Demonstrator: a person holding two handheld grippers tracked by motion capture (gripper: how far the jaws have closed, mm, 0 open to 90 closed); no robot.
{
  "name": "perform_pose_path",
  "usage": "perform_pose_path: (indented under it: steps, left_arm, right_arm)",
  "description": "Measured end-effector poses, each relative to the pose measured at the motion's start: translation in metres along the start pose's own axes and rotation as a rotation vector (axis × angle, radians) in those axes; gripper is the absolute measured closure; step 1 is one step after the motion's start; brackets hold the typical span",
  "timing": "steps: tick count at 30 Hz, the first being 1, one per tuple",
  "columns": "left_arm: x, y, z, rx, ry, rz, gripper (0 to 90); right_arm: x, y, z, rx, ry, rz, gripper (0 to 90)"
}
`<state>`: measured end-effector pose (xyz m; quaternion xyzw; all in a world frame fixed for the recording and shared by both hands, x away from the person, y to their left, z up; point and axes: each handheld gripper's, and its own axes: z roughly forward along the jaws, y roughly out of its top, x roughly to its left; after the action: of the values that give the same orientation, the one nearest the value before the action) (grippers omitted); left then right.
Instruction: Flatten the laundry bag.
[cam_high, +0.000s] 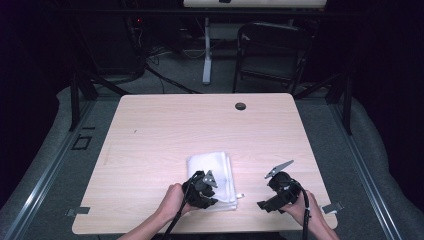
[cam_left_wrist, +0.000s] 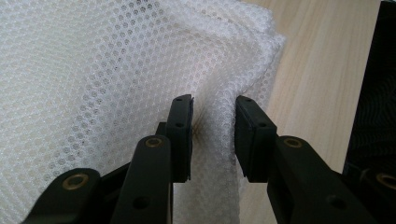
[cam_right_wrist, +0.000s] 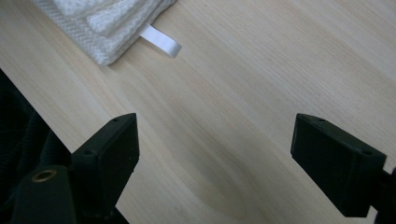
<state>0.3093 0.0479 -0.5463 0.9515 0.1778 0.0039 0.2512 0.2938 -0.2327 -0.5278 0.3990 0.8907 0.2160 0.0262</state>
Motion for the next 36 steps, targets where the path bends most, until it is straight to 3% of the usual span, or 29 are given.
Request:
perform_pose_path:
  steps: [7, 11, 15, 18, 29, 36]
  left_arm:
    - [-0.001, 0.0, 0.001, -0.004, 0.013, 0.014, 81.8]
    - [-0.002, -0.001, -0.005, -0.064, 0.016, 0.007, 84.3]
    - [-0.002, 0.0, -0.009, -0.083, 0.018, 0.012, 84.4]
    - [-0.003, -0.001, -0.011, -0.098, 0.021, 0.01, 84.4]
    - [-0.001, -0.001, -0.014, -0.126, 0.023, -0.013, 84.4]
    - [0.0, -0.002, -0.014, -0.138, 0.029, -0.027, 84.5]
  right_arm:
    - [0.002, 0.001, 0.0, 0.002, -0.008, -0.009, 19.6]
    - [0.006, 0.007, 0.0, -0.003, -0.011, -0.024, 29.1]
    - [0.014, 0.014, 0.004, 0.015, -0.02, -0.061, 39.2]
    - [0.019, 0.018, 0.005, -0.007, -0.003, -0.087, 48.0]
    - [0.042, 0.042, 0.026, -0.033, 0.026, -0.178, 88.2]
    - [0.052, 0.054, 0.045, -0.034, 0.051, -0.247, 90.0]
